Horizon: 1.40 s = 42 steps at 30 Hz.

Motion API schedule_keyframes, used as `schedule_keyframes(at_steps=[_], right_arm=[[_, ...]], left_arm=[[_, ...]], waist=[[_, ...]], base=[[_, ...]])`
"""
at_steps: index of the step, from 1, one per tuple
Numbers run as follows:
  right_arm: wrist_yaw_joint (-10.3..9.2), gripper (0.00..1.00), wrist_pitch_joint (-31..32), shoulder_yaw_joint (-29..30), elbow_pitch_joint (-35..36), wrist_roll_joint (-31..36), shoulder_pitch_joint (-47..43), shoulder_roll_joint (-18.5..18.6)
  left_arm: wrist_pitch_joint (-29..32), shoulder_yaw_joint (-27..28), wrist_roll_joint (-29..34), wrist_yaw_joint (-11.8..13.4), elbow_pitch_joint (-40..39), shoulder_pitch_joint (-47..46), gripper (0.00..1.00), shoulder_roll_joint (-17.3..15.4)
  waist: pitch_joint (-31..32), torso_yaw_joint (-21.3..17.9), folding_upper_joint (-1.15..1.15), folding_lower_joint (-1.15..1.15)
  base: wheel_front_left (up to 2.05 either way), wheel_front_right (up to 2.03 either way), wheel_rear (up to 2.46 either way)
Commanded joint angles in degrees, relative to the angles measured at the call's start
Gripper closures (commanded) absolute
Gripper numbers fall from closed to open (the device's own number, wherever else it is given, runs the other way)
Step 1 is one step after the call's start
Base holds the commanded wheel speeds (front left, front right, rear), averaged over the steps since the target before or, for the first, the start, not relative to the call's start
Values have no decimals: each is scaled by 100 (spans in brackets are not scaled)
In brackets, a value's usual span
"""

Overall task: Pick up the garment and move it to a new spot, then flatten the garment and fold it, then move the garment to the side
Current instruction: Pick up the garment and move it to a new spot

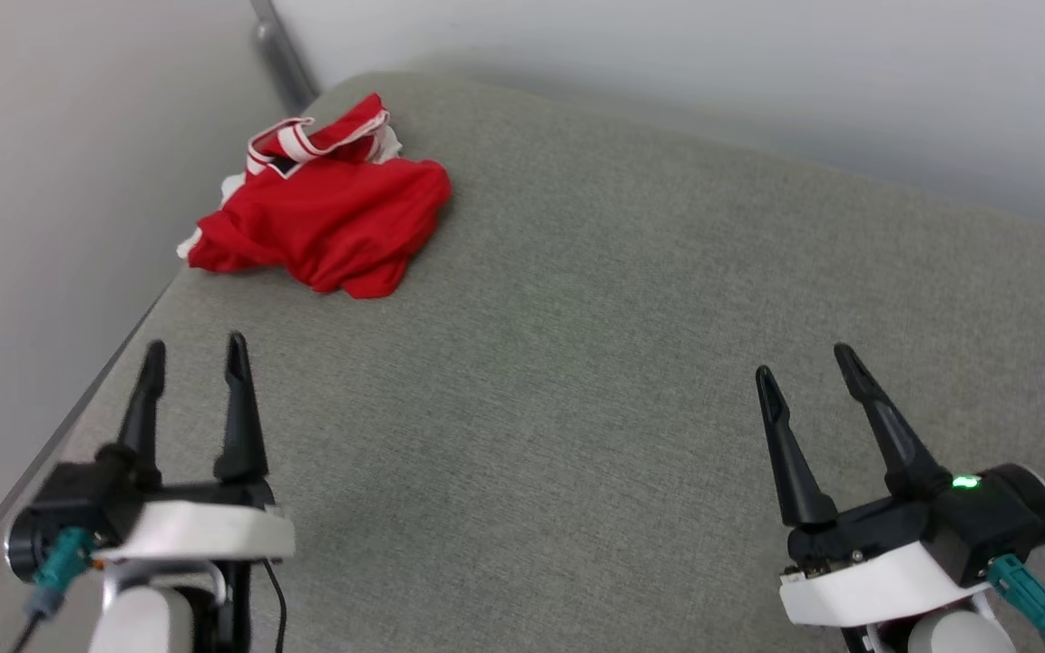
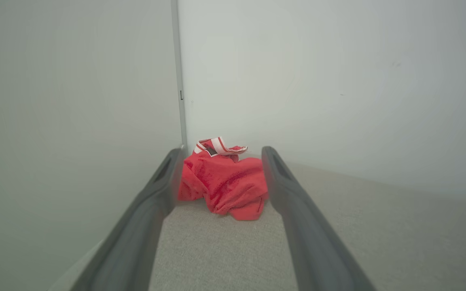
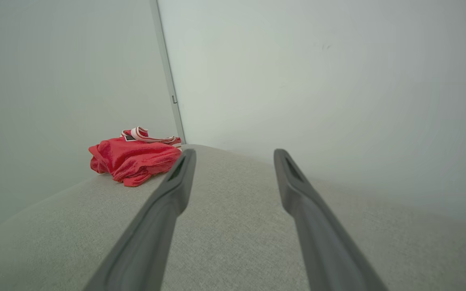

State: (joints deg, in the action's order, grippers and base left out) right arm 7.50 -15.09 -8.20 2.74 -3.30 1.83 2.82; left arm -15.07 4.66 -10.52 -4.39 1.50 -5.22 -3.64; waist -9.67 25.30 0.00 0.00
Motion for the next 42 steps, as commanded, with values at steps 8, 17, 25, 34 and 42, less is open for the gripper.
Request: schedule_keyframes(at_steps=[8, 17, 25, 34, 42], right_arm=[[-2, 0, -12, -18, 404, 460, 409, 12], [-2, 0, 9, 12, 807, 480, 702, 7], [-2, 0, 12, -63, 938, 514, 750, 8], [-2, 0, 18, -44, 987, 507, 703, 12], [-3, 0, 14, 11, 912, 517, 755, 14]], left_arm=[[1016, 30, -910, -298, 1186, -2325, 0, -1329], [4183, -461, -2473, -305, 2233, -4356, 0, -3007], [5654, -1008, -3474, -307, 2935, -4936, 0, -3807], [6263, -1319, -3972, -302, 3560, -5047, 0, -3827], [5908, -1554, -4198, -309, 3605, -4934, 100, -3729]], waist=[[-1484, -843, 0, 0], [-2445, -1361, 0, 0], [-2904, -1703, 0, 0], [-3193, -1833, 0, 0], [-3128, -1747, 0, 0]], base=[[0, 0, 0], [0, 0, 0], [0, 0, 0], [0, 0, 0], [0, 0, 0]])
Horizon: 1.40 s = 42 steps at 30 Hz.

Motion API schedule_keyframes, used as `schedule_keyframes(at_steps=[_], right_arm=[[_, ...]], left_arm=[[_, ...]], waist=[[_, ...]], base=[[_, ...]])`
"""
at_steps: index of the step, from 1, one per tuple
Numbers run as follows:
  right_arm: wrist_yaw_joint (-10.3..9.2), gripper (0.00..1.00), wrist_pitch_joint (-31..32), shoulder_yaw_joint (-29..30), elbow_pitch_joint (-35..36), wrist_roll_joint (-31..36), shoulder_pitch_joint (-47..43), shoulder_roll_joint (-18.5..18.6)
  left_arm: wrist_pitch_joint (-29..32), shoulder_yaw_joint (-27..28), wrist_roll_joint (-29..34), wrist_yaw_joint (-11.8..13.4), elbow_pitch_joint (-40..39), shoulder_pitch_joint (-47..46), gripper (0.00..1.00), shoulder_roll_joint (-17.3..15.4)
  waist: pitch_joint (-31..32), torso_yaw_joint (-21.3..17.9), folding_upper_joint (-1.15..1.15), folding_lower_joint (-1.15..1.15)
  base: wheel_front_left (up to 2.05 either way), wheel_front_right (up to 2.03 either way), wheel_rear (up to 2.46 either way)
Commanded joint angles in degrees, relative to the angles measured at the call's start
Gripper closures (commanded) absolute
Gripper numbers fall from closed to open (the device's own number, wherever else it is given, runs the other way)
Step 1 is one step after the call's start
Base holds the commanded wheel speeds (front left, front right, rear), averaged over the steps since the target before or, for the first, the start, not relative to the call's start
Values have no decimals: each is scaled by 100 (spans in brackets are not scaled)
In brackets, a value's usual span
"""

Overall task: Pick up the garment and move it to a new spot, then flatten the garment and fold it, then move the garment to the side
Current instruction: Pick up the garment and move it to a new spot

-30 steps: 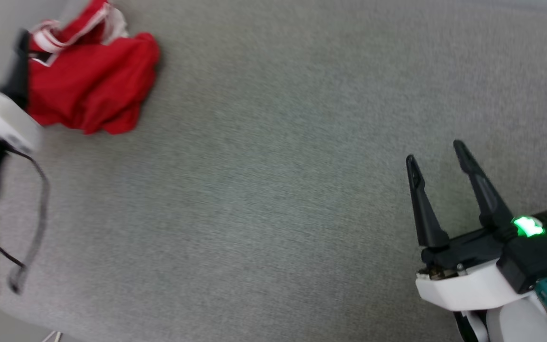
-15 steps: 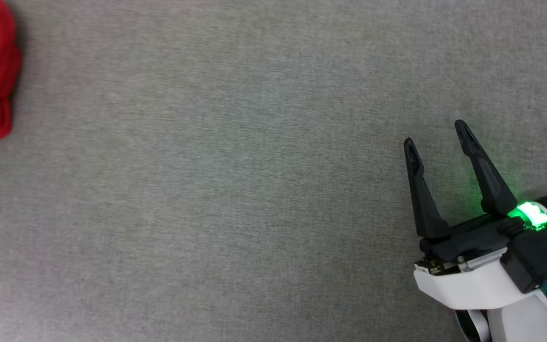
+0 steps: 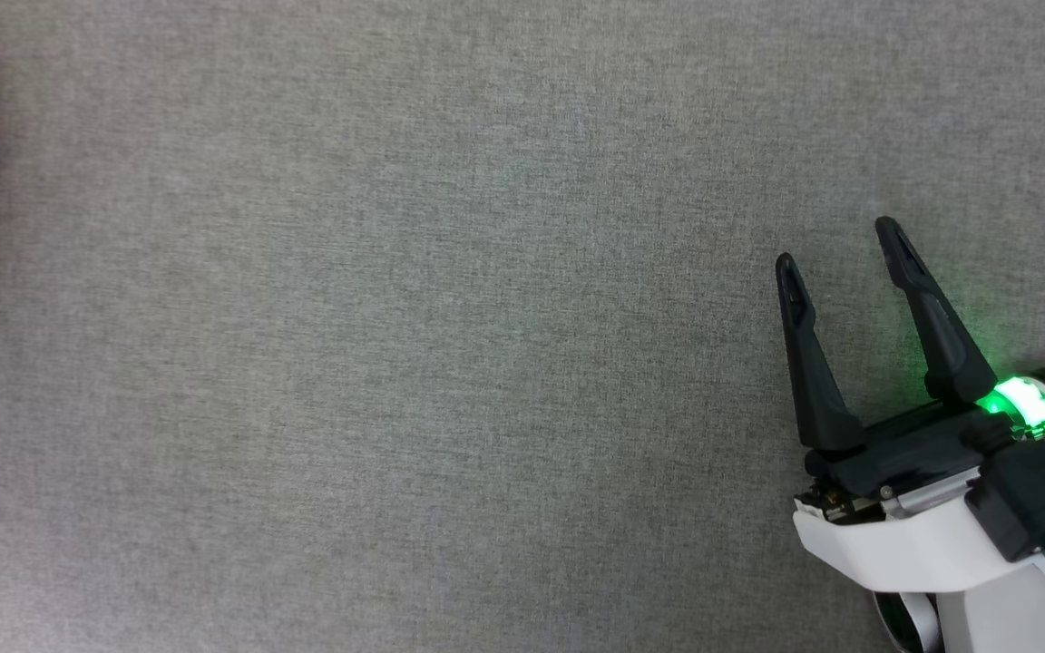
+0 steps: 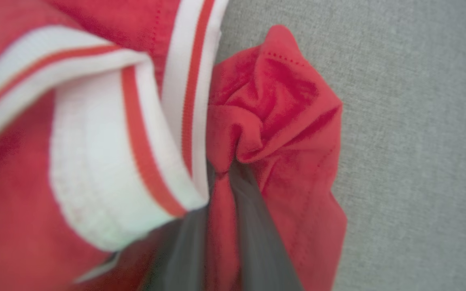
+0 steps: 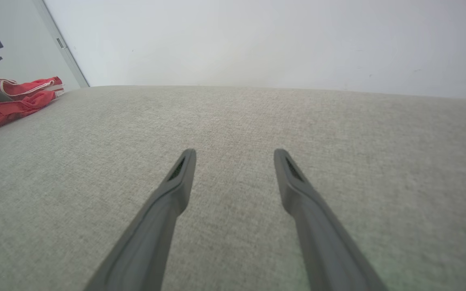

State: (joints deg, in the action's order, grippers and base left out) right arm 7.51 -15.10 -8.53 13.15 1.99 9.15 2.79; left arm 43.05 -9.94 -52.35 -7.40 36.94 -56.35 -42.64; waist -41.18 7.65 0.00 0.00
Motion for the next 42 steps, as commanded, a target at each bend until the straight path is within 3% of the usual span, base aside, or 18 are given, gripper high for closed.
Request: schedule_keyframes(at_steps=[1, 5, 14, 20, 29, 42], right_arm=[[-4, 0, 13, 35, -143, -15, 42, 17], [-4, 0, 3, 59, -231, -159, 55, 17], [-3, 0, -11, 120, -530, -534, -169, 13], [-3, 0, -11, 239, -747, -860, -355, 12], [-3, 0, -11, 291, -867, -1140, -494, 11], [-3, 0, -11, 370, -831, -1348, -549, 7]], left_arm=[[-27, -108, -17, -8, 57, 162, 100, 149], [-904, -255, 84, -7, -227, 75, 100, -77], [-2606, -1136, 228, -7, -966, 80, 100, -452], [-3893, -1863, 580, -6, -1724, -324, 100, -475], [-4377, -2254, 891, -1, -2140, -915, 100, -9], [-4705, -2781, 1231, 438, -2562, -1211, 100, 1339]], waist=[[80, 30, 0, 0], [449, 69, 0, 0], [1665, 168, 0, 0], [2578, 72, 0, 0], [3101, -466, 0, 0], [3064, -1251, 0, 0]], base=[[0, 0, 0], [0, 0, 0], [0, 0, 0], [0, 0, 0], [0, 0, 0], [0, 0, 0]])
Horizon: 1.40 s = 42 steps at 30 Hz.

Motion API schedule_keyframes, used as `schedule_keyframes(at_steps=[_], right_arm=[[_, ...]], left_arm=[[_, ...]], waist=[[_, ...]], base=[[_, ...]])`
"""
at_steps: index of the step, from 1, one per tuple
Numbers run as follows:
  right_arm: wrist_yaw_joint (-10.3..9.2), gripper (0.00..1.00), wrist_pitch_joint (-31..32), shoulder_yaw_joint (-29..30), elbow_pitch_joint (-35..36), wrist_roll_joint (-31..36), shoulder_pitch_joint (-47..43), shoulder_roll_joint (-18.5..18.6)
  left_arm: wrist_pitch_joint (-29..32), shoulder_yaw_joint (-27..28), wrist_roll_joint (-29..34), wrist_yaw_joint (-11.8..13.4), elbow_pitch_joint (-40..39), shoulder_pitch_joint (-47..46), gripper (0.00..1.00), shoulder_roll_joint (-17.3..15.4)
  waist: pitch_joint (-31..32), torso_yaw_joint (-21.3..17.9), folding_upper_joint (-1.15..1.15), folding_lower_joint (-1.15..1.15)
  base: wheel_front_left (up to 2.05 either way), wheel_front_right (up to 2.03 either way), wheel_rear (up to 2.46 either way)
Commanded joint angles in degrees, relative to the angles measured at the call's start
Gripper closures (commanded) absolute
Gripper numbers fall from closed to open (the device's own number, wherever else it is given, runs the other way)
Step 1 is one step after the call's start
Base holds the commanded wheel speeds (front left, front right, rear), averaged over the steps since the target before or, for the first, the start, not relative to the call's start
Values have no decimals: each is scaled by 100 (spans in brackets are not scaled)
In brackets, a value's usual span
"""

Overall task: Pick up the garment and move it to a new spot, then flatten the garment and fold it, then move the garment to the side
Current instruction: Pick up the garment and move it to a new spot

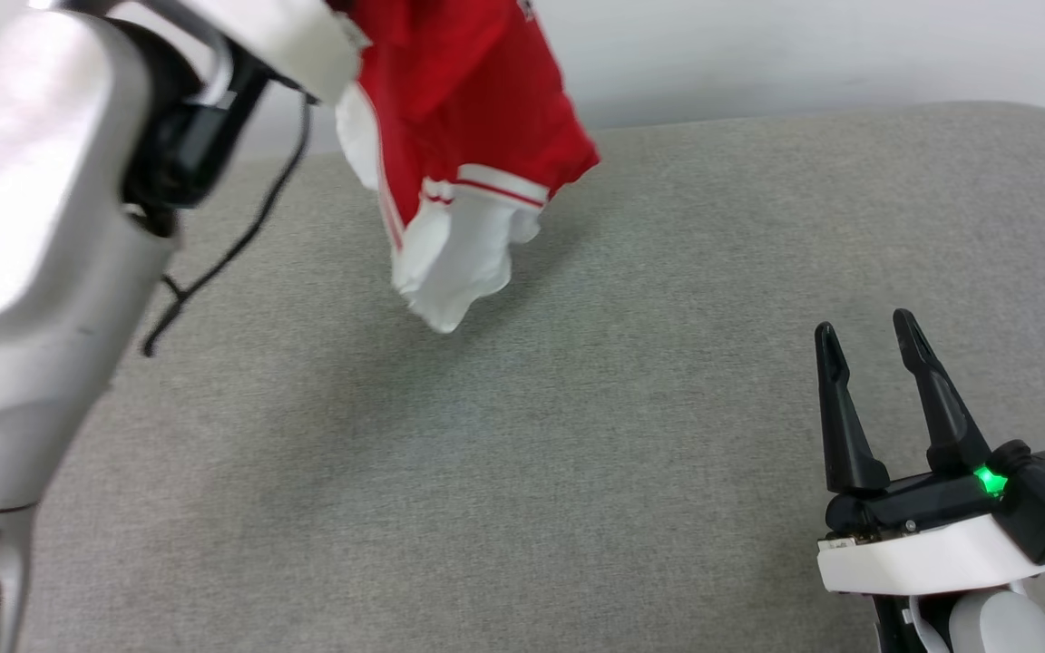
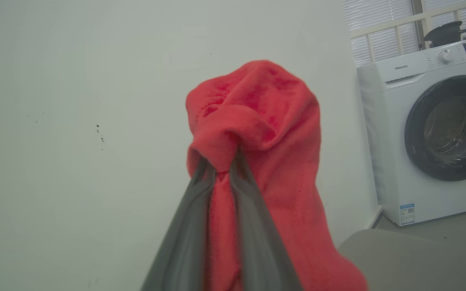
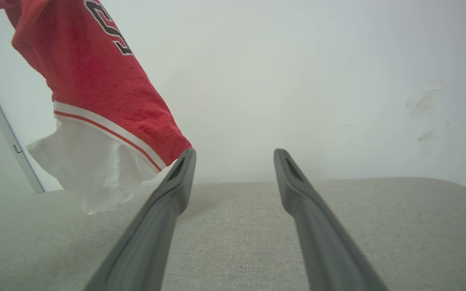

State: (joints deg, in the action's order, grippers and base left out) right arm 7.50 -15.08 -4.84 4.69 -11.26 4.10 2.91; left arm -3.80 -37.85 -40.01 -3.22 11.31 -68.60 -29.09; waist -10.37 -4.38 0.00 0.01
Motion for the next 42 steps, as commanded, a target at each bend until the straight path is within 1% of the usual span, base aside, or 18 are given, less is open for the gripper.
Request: schedule_keyframes(at_steps=[1, 2, 4, 8, 10, 14, 17, 20, 24, 25, 26, 27, 29, 31, 32, 34, 37, 42], right_arm=[[-2, 0, -13, -6, 20, -32, -40, -5], [-2, 0, -13, -18, 17, -35, -33, -5], [-2, 0, -13, 0, 24, -77, -28, -4], [-2, 0, -13, 54, 37, -161, -90, -5], [-2, 0, -13, 42, 11, -174, -124, -5], [-2, 0, -13, 92, -30, -185, -168, -5], [-2, 0, -13, 99, -72, -106, -183, -3], [-2, 0, -13, 114, -128, -50, -213, -4], [-2, 0, -13, 95, -216, 18, -260, -4], [-2, 0, -13, 86, -236, 26, -273, -4], [-2, 0, -13, 81, -257, 23, -286, -4], [-2, 0, -13, 79, -280, 23, -303, -4], [-2, 0, -13, 77, -298, 28, -322, -4], [-2, 0, -14, 111, -348, 35, -353, -4], [-2, 0, -14, 111, -348, 35, -353, -4], [-2, 0, -14, 139, -365, 49, -381, -4], [-2, 0, -14, 225, -336, 47, -437, -4], [-2, 0, -14, 374, -283, 20, -489, -4]], left_arm=[[-54, -10, -24, 67, 26, 72, 100, 79], [-106, -1, -57, 139, 56, 152, 100, 166], [-239, -53, 4, 223, 67, 341, 100, 223], [-482, -274, 42, 321, 36, 1088, 100, 198], [-551, -395, -102, 335, 4, 1619, 100, 192], [-590, -746, -280, 337, -14, 2756, 100, 100], [-630, -1037, -262, 376, 25, 3441, 100, 34], [-587, -1343, -221, 381, 20, 3956, 100, 23], [-455, -1721, -167, 406, 20, 4416, 100, 104], [-430, -1812, -152, 399, 18, 4499, 69, 140], [-405, -1912, -127, 352, 10, 4577, 50, 170], [-402, -1992, -105, 313, -1, 4626, 0, 199], [-380, -2009, -156, 318, 19, 4676, 0, 223], [-574, -1941, -115, 456, -17, 4694, 0, 286], [-574, -1941, -115, 456, -17, 4694, 0, 286], [-747, -1842, -57, 562, -101, 4667, 0, 280], [-1005, -1409, -168, 806, -327, 4733, 0, 289], [-1142, -484, -31, 1241, -635, 4987, 0, 153]], waist=[[-26, -76, 0, -1], [-22, -108, 0, -1], [-11, -160, 0, -1], [6, -148, 0, -1], [37, -107, 0, -1], [85, 70, 0, -1], [143, 236, 0, -1], [243, 417, 0, -1], [403, 626, 0, -1], [438, 665, 0, -1], [475, 696, 0, -1], [511, 724, 0, -1], [552, 755, 0, -1], [673, 831, 0, -1], [673, 831, 0, -1], [759, 874, 0, -1], [883, 937, 0, -1], [1005, 1001, 0, -1]], base=[[0, 0, 0], [0, 0, 0], [0, 0, 0], [0, 0, 0], [0, 0, 0], [0, 0, 0], [0, 0, 0], [0, 0, 0], [0, 0, 0], [0, 0, 0], [0, 0, 0], [0, 0, 0], [0, 0, 0], [0, 0, 0], [0, 0, 0], [0, 0, 0], [0, 0, 0], [0, 0, 0]])
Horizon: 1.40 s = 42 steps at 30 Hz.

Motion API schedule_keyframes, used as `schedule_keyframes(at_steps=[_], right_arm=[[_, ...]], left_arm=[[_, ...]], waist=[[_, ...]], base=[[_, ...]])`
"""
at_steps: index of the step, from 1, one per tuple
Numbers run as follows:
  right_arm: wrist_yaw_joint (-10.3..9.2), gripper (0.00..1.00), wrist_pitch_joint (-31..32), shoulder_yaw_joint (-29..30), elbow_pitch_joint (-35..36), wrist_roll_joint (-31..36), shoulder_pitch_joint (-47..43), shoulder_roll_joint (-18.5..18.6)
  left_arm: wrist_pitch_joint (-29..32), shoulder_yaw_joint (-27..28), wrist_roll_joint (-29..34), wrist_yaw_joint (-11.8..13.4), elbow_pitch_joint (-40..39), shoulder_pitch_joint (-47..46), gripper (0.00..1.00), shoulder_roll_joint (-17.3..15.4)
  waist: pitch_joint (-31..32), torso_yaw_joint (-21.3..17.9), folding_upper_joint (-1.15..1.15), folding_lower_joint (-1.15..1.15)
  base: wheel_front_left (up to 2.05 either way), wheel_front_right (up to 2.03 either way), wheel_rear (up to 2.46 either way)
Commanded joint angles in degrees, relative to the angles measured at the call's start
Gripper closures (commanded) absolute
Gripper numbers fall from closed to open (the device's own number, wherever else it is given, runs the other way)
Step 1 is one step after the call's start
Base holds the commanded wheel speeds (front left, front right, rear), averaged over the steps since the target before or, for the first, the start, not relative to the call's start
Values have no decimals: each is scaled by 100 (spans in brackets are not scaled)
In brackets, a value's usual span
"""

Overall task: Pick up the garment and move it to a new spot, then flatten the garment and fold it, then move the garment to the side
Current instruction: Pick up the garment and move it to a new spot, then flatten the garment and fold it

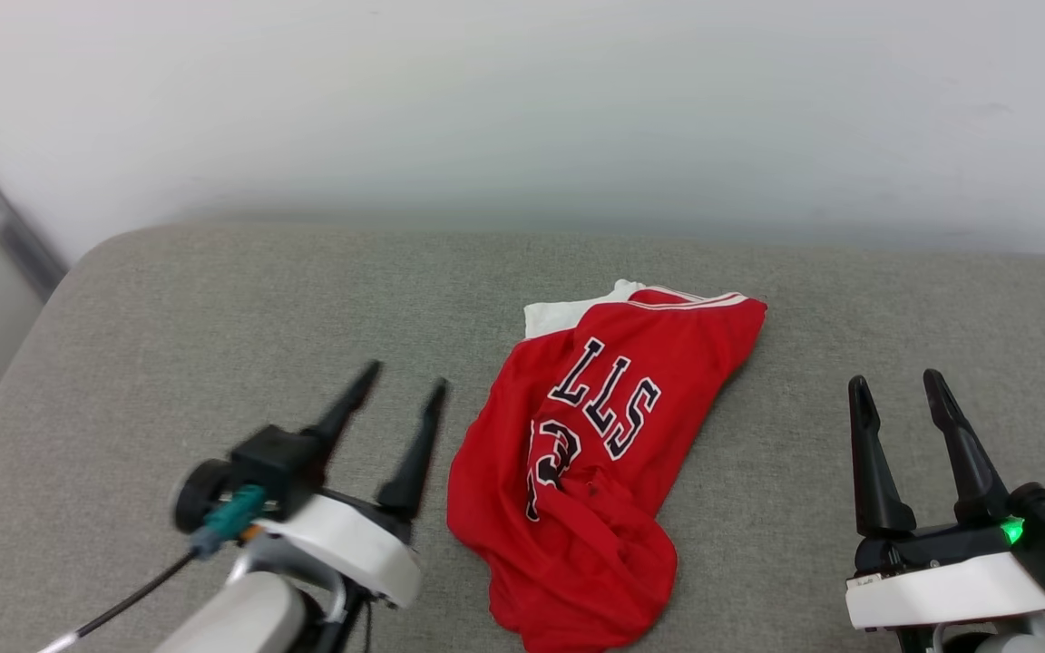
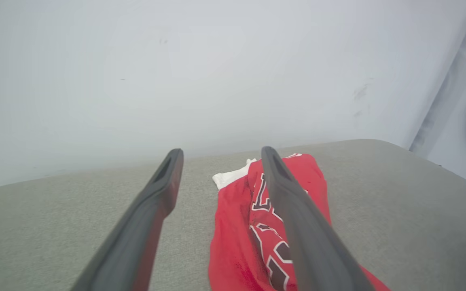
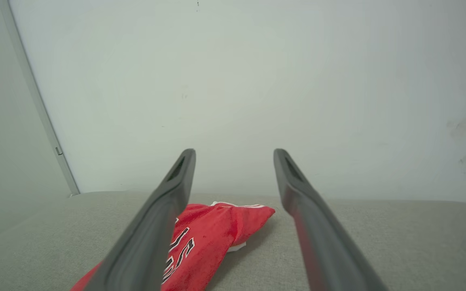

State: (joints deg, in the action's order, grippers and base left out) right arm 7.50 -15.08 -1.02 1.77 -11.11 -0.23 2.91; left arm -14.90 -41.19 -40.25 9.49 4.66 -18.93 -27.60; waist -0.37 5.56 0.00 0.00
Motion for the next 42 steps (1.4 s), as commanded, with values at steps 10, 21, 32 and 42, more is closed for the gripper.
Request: schedule_keyframes(at_steps=[10, 21, 32, 42], right_arm=[[-2, 0, -14, -20, 190, 112, -119, -4], [-2, 0, -14, -169, 292, 124, -47, -4], [-2, 0, -14, -343, 439, 90, 302, -5], [-2, 0, -14, -377, 552, -32, 742, -6]], left_arm=[[-30, 1649, 1136, 8, -530, 1458, 0, 345], [-31, 2069, 1464, -484, -204, 1585, 0, 729], [1210, 2060, 1159, -1096, -159, 204, 0, 251], [4531, 1603, 269, -1653, 450, -2590, 0, -331]], waist=[[-24, 8, 0, 0], [-60, -163, 0, 0], [-811, -843, 0, 0], [-1980, -1412, 0, 0]], base=[[0, 0, 0], [0, 0, 0], [0, 0, 0], [0, 0, 0]])
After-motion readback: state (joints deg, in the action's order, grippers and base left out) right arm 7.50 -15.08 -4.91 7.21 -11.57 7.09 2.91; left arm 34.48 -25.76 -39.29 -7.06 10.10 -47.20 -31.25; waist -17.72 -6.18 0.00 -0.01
